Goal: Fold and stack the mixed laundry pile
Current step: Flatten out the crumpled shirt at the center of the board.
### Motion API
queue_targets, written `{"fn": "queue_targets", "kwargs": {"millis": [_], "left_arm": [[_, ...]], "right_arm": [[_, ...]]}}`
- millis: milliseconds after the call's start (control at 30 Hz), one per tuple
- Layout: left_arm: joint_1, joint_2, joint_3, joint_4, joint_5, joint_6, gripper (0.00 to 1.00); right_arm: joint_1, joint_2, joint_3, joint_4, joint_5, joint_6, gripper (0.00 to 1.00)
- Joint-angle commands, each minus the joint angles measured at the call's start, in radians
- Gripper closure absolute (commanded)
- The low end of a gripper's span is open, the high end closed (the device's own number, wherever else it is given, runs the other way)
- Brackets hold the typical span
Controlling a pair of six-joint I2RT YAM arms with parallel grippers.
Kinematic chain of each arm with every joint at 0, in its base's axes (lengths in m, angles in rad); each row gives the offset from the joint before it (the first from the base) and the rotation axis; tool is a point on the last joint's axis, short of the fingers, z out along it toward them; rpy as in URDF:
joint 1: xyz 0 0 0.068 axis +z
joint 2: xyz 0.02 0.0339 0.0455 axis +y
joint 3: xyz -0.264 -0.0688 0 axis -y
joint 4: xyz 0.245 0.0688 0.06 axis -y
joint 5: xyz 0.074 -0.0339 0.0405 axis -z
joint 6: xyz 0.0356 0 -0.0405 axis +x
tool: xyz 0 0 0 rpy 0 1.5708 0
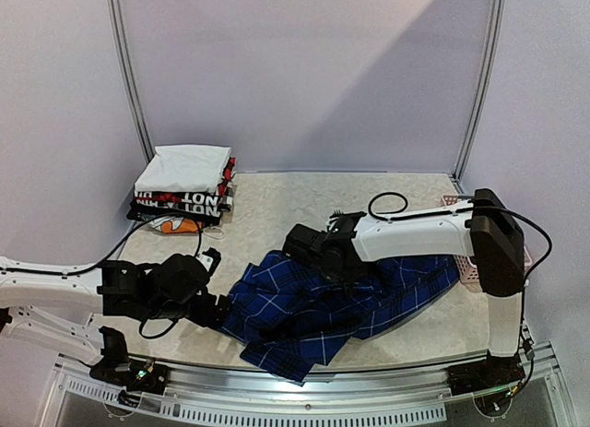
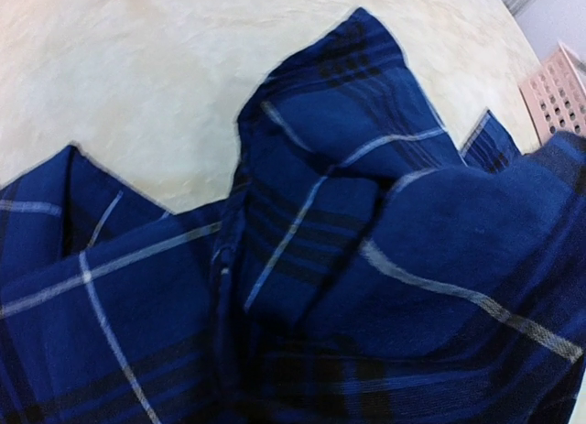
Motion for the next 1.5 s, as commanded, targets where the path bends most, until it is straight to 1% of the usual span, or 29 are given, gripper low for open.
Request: {"fn": "queue_targets", "kwargs": {"millis": [0, 133, 267, 333, 433, 467, 600, 700, 800, 933, 1067, 1200, 1300, 1400, 1467], "left_arm": [[-0.040, -0.021, -0.012, 0.034, 0.020, -0.002, 0.12], [-0.083, -0.021, -0.004, 0.055, 0.064, 0.010, 0.11], [-0.143, -0.007, 0.010, 0.053, 0.078, -0.001, 0.10], [-0.170, 0.002, 0.014, 0.034, 0.056, -0.011, 0.09], [-0.174, 0.025, 0.012, -0.025, -0.021, -0.056, 0.09], [-0.174, 0.030, 0.006, -0.025, -0.021, -0.063, 0.09], [-0.191, 0.042, -0.019, 0.064, 0.052, -0.048, 0.11], [-0.218, 0.076, -0.005, 0.105, 0.070, -0.023, 0.12], [-0.222, 0.143, 0.017, 0.103, 0.058, -0.013, 0.12], [-0.215, 0.234, 0.024, 0.101, -0.021, -0.037, 0.15], [-0.203, 0.289, 0.018, 0.178, -0.028, -0.035, 0.23], [-0.189, 0.342, 0.038, 0.185, -0.041, -0.034, 0.30], [-0.171, 0.376, 0.035, 0.185, -0.023, -0.046, 0.30], [-0.170, 0.397, 0.025, 0.182, -0.014, -0.075, 0.23], [-0.169, 0.403, 0.011, 0.186, -0.008, -0.097, 0.23]], "right_arm": [[-0.009, -0.002, 0.016, -0.017, 0.049, 0.001, 1.00], [-0.018, -0.064, 0.009, -0.015, 0.060, -0.035, 1.00], [-0.029, -0.180, -0.026, 0.021, 0.059, -0.099, 1.00], [-0.036, -0.261, -0.041, 0.023, 0.073, -0.127, 1.00], [-0.053, -0.348, -0.075, 0.010, 0.099, -0.153, 1.00], [-0.062, -0.391, -0.091, 0.006, 0.108, -0.155, 1.00], [-0.107, -0.521, -0.181, 0.004, 0.125, -0.156, 1.00], [-0.139, -0.610, -0.255, 0.007, 0.125, -0.156, 1.00], [-0.162, -0.681, -0.300, 0.007, 0.128, -0.155, 1.00], [-0.176, -0.739, -0.329, -0.001, 0.135, -0.163, 1.00], [-0.175, -0.764, -0.347, 0.002, 0.130, -0.166, 1.00], [-0.175, -0.762, -0.363, 0.005, 0.118, -0.166, 1.00], [-0.175, -0.759, -0.374, 0.010, 0.111, -0.166, 1.00], [-0.175, -0.757, -0.380, 0.010, 0.104, -0.166, 1.00], [-0.176, -0.756, -0.381, 0.012, 0.101, -0.165, 1.00]]}}
